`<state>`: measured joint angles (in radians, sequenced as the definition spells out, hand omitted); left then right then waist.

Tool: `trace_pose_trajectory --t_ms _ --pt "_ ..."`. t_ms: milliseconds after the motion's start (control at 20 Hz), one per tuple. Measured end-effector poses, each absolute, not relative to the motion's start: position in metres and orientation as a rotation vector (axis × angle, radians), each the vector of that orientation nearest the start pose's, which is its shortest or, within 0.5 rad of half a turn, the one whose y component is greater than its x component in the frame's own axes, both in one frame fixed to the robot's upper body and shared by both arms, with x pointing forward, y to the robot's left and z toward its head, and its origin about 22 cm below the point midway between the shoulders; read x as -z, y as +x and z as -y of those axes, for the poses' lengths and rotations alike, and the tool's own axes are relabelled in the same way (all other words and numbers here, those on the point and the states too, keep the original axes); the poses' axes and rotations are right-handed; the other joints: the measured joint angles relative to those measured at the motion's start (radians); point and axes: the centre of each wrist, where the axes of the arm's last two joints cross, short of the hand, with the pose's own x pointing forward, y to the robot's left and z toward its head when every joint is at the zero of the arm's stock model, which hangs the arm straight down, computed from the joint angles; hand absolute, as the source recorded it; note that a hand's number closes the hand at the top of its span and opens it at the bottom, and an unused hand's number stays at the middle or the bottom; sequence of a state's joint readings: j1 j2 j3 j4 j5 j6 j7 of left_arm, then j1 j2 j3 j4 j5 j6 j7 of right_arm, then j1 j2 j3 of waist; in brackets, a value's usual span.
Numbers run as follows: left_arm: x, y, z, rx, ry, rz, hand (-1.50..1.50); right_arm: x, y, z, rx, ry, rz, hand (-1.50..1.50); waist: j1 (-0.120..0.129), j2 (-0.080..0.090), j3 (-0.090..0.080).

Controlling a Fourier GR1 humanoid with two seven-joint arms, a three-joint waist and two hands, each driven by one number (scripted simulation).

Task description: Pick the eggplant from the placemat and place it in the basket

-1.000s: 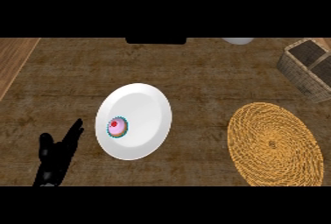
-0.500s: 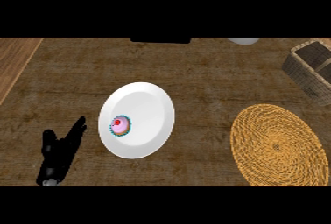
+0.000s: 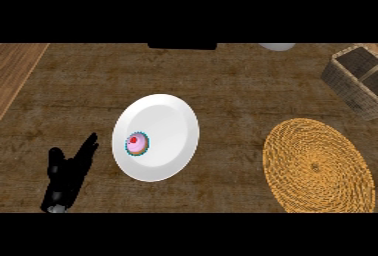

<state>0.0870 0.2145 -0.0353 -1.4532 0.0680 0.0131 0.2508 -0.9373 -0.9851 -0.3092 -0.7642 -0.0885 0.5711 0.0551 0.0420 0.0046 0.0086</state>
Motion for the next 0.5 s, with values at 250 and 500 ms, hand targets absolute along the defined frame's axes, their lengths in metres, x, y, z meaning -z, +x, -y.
trace_pose_trajectory --t_ms 250,500 --pt "0.030 0.214 -0.290 0.073 0.143 1.111 0.00 -0.296 0.358 0.488 -0.390 -0.385 1.692 1.50 0.001 0.002 -0.001" --pt "0.029 0.217 -0.287 0.079 0.144 1.111 0.00 -0.283 0.359 0.497 -0.383 -0.489 1.654 1.50 0.005 0.009 -0.001"
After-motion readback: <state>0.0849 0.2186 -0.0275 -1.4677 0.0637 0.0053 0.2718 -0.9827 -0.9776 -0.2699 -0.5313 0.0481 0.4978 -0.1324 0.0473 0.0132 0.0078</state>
